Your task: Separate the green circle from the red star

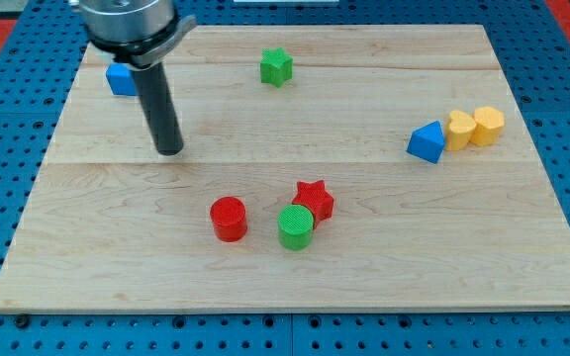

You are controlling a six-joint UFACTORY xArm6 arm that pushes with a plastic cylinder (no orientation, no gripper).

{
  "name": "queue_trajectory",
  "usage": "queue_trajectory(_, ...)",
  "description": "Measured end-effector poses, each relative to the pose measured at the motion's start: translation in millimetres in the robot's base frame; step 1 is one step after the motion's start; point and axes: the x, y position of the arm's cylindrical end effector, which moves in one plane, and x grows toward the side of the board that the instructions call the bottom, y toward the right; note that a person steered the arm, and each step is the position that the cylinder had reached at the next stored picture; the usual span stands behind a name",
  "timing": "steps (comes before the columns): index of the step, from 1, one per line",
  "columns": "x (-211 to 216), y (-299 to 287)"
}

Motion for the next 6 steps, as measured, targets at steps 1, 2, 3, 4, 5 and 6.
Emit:
queue_trajectory(1,38,-15)
queue_trajectory(2,83,-21)
queue_trajectory(3,145,-16)
queue_trajectory(4,186,20)
queue_trajectory(5,186,78)
queue_trajectory(6,163,166)
